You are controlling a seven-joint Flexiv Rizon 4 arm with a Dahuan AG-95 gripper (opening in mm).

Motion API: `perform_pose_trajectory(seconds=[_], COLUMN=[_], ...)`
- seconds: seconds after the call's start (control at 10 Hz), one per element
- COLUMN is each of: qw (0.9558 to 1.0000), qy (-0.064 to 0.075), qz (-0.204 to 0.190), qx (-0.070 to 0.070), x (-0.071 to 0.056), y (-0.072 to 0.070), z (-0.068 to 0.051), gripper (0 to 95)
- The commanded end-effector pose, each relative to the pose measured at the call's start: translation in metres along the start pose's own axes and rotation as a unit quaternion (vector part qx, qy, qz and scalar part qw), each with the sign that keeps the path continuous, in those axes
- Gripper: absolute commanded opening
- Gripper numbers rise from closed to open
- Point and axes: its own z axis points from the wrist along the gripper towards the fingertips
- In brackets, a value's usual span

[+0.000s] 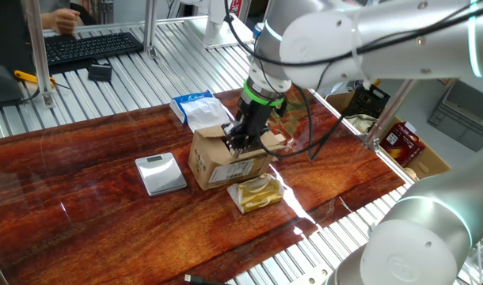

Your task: Open a box

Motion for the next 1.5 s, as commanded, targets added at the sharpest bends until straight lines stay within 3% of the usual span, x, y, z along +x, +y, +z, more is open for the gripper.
perform_pose_trajectory(seconds=[0.1,0.9,1.5], qw=[0.9999,0.9996,0.9995], qy=[-0.01,-0.029,-0.033], qz=[0.002,0.006,0.005], qx=[0.0,-0.001,-0.002], x=[0.0,0.003,0.002], y=[0.0,-0.001,-0.003], z=[0.004,0.02,0.028], gripper=[0.0,0.0,0.0])
